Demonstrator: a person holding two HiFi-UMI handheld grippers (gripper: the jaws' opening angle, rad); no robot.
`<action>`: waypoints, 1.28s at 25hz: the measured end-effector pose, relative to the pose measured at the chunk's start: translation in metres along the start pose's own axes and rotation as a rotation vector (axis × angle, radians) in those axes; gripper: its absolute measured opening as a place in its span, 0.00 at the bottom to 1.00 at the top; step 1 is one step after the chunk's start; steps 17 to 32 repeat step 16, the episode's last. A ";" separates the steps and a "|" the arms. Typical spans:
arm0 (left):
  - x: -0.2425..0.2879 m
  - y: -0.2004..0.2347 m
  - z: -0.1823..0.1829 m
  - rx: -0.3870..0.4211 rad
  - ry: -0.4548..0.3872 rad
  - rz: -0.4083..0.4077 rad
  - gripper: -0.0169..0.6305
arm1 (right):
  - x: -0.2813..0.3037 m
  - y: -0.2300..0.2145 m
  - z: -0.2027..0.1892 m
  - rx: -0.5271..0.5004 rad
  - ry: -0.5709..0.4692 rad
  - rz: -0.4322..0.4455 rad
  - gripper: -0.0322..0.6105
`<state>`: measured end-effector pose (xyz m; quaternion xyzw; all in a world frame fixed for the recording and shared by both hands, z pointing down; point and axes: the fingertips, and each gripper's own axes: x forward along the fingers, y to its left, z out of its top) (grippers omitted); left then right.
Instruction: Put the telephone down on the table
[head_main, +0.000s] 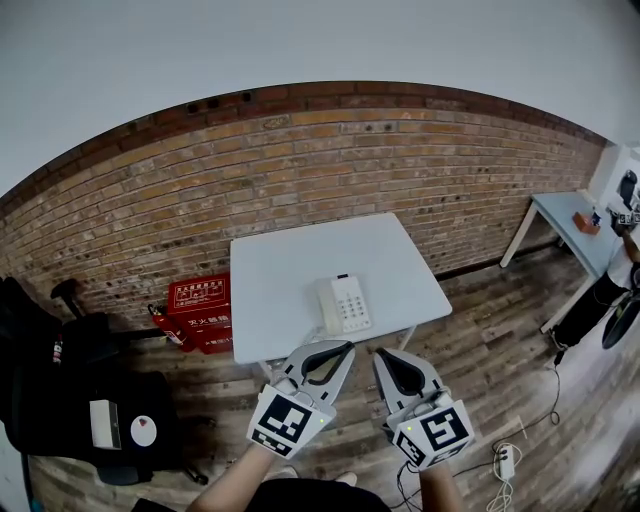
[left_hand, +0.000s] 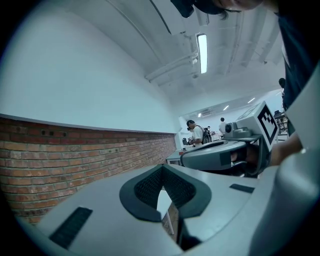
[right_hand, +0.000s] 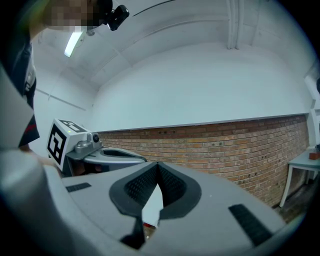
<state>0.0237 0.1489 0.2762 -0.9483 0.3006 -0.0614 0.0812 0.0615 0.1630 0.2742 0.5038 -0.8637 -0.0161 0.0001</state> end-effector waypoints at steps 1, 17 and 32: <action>-0.002 0.002 -0.001 0.001 0.000 -0.002 0.04 | 0.002 0.001 0.000 -0.001 0.000 -0.002 0.07; -0.031 0.013 -0.002 0.011 -0.023 0.011 0.04 | 0.007 0.028 0.002 -0.013 0.003 -0.017 0.07; -0.031 0.013 -0.002 0.011 -0.023 0.011 0.04 | 0.007 0.028 0.002 -0.013 0.003 -0.017 0.07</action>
